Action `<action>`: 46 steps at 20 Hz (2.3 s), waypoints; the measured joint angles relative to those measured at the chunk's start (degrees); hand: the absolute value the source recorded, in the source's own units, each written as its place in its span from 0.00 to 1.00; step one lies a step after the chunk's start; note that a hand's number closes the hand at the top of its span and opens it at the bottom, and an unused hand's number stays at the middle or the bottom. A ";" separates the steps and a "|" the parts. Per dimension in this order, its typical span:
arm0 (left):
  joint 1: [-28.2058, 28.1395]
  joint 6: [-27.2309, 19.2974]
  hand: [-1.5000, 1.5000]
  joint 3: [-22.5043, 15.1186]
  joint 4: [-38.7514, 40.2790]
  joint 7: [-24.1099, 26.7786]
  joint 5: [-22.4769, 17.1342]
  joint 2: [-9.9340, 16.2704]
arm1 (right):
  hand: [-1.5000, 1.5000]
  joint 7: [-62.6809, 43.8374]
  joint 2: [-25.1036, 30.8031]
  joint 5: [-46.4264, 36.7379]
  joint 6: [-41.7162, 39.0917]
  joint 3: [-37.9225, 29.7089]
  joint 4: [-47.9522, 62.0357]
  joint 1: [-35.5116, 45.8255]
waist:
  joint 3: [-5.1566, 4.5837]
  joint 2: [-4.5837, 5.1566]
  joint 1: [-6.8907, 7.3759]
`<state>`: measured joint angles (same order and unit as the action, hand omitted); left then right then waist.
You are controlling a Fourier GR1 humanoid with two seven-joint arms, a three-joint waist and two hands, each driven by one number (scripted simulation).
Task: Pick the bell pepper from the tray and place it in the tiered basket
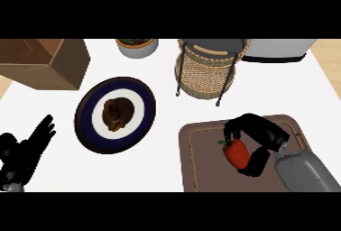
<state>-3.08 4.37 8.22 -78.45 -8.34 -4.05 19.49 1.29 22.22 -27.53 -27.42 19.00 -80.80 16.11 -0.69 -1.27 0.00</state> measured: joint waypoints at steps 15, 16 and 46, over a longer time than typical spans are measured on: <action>0.86 0.49 0.50 -1.16 0.55 -0.91 0.68 -0.07 | 1.00 -46.55 -18.92 -28.51 26.30 0.85 -5.65 20.33 | -0.29 -0.94 1.93; 1.03 0.64 0.50 -1.34 0.54 -0.84 0.69 -0.15 | 1.00 -50.14 -19.62 -30.37 27.48 1.52 -5.41 22.25 | -0.22 -0.71 2.46; 5.47 0.80 0.50 -1.88 2.24 -0.05 1.31 -1.52 | 1.00 -56.80 -21.68 -37.39 57.99 -12.82 39.91 61.18 | 0.60 2.75 4.60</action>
<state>2.39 5.17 6.34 -76.21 -8.38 -2.74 17.97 -55.52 0.54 -64.92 30.57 6.18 -40.89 77.29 -0.09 1.48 4.60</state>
